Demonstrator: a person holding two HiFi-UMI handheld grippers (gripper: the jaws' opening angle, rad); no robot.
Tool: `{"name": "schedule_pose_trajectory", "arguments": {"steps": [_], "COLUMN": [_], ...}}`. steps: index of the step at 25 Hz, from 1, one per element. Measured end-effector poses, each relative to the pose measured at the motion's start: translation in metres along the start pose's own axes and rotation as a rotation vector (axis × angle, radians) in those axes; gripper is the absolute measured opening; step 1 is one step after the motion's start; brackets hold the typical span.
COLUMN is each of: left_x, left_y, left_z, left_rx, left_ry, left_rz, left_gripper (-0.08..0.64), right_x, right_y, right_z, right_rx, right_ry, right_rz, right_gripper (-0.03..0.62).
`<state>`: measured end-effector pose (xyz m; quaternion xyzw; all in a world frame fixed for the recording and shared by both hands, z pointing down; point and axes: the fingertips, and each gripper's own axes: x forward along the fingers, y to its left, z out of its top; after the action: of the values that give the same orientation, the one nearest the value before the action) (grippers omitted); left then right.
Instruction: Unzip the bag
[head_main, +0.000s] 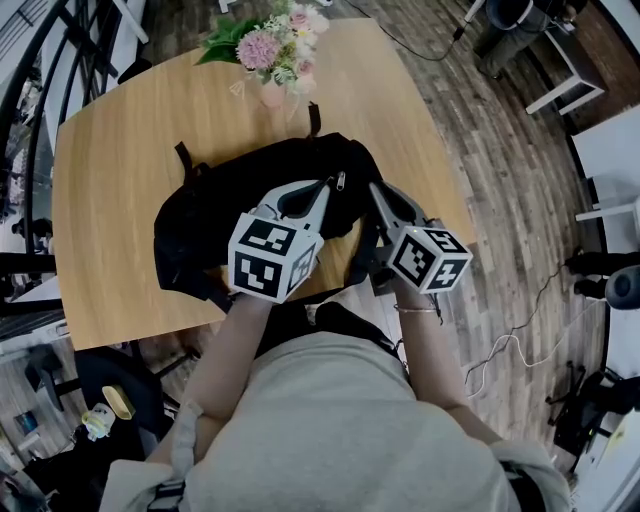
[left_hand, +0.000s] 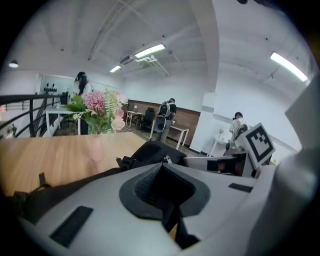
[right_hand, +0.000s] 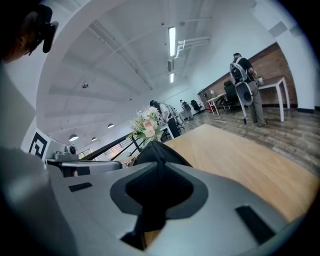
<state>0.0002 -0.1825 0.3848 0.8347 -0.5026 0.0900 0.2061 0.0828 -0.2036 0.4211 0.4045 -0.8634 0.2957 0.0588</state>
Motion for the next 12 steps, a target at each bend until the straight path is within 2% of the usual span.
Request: {"name": "schedule_pose_trajectory", "arguments": {"steps": [8, 12], "left_x": [-0.010, -0.019], "left_y": [0.003, 0.007], "left_z": [-0.004, -0.010], "left_rx": [-0.269, -0.274], "left_ry": [-0.035, -0.038], "left_rz": [-0.047, -0.012], "left_gripper": [0.019, 0.018], "right_x": [-0.010, -0.014], "right_y": [-0.002, -0.007], "right_z": [-0.003, -0.003], "right_rx": [0.011, 0.029], "right_ry": [-0.023, -0.028], "right_rz": [-0.003, -0.004], "right_gripper": [0.054, 0.054]}}
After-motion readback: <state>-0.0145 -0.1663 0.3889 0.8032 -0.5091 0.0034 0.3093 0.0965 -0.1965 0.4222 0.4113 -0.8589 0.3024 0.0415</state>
